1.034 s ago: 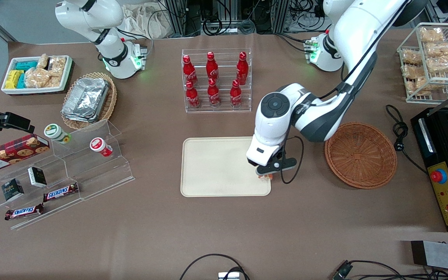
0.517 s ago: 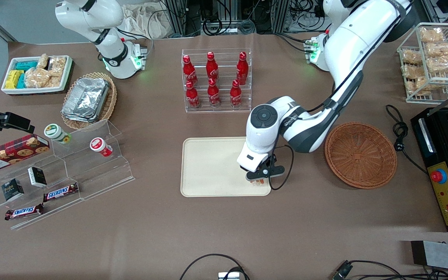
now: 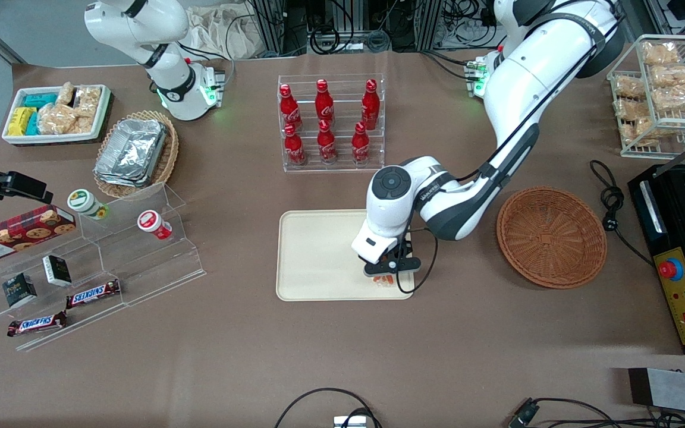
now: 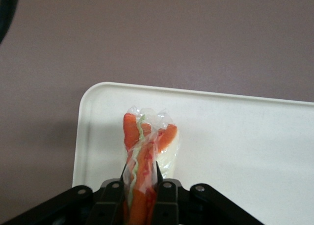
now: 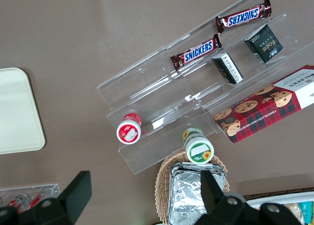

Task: Place sandwich from basket to tray
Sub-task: 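Lower the held sandwich onto the beige tray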

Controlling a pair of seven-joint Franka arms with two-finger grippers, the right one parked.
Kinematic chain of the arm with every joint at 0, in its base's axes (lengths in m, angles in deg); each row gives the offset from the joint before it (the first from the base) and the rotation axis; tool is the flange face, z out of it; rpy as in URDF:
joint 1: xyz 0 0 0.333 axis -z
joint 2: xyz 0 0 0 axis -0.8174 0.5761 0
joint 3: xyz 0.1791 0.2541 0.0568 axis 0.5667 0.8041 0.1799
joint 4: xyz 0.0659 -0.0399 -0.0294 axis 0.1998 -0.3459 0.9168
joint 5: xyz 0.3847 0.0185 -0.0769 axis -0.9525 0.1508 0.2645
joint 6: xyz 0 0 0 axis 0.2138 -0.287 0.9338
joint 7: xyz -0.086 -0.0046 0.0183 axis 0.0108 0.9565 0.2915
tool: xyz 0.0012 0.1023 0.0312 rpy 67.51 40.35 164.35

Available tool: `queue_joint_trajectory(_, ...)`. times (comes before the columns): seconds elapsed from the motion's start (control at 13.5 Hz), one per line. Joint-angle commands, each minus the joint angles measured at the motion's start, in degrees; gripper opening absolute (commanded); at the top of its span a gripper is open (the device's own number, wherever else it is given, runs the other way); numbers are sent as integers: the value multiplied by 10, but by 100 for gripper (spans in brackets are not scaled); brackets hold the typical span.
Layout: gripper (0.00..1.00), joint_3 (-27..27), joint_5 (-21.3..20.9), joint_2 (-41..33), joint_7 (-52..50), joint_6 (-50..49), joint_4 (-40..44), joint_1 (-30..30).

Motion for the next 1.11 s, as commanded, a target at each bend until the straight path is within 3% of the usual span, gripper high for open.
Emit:
queue_joint_trajectory(0.0,10,1,-12,19,0,9,22,10)
queue_joint_trajectory(0.44,10,1,-12,34,-4,11,21,15)
queue_joint_trajectory(0.89,21,2,-15,54,-8,12,22,17)
queue_joint_trajectory(0.96,43,2,-16,55,-8,12,22,17)
queue_joint_trajectory(1.03,99,2,-24,54,-5,12,22,17)
